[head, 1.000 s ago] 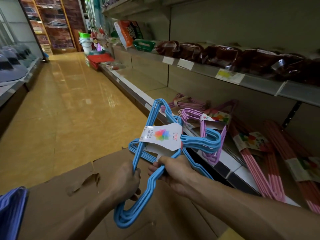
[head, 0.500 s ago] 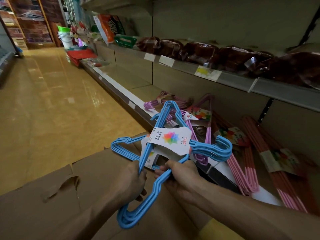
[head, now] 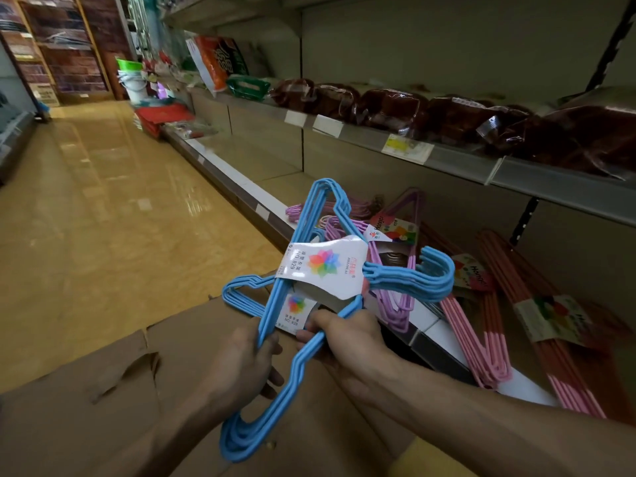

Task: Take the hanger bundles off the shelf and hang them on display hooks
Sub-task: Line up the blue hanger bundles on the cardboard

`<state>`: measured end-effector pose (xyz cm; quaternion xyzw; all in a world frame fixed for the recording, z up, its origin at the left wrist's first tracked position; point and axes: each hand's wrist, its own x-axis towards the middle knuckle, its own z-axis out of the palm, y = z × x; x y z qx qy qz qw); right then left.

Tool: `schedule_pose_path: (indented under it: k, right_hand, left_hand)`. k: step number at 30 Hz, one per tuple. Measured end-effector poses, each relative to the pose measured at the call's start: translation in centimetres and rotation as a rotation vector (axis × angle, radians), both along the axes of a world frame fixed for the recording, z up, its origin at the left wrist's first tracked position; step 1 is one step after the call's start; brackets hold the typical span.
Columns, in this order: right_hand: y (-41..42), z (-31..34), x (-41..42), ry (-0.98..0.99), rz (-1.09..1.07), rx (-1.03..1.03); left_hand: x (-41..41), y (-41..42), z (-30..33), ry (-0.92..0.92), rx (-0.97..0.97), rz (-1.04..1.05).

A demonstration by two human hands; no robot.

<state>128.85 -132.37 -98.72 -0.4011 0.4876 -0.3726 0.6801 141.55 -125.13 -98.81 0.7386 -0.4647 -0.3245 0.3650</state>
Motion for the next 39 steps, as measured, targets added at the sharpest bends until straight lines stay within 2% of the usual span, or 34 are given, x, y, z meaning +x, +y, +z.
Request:
schedule_pose_path:
  k: [6,13,19,25,32,36,39]
  right_hand:
    - [0.1,1.6,3.8,-0.156,0.067,-0.009]
    - [0.4,4.3,8.2,-0.434,0.229,0.123]
    - [1.8,4.6,12.0,-0.571,0.414,0.201]
    - [3.2,3.6,15.1,-0.607,0.596,0.265]
    - [5.0,2.1,18.9,-0.613,0.694,0.207]
    - [6.2,1.8,20.9,-0.605,0.712,0.219]
    - [7.4,1.5,21.9,-0.599,0.732,0.243]
  left_hand:
    - [2.4,1.7,1.1,0.118,-0.067,0.112]
    - [5.5,4.4,2.5,0.315,-0.102,0.194]
    - [6.6,6.8,2.2,0.498,-0.117,0.275]
    - [8.0,9.2,1.7,0.659,-0.129,0.332]
    - [10.2,11.4,1.1,0.654,-0.141,0.391]
    - [11.6,13.0,0.8,0.749,-0.07,0.379]
    - [13.8,15.0,0.7,0.707,0.051,0.398]
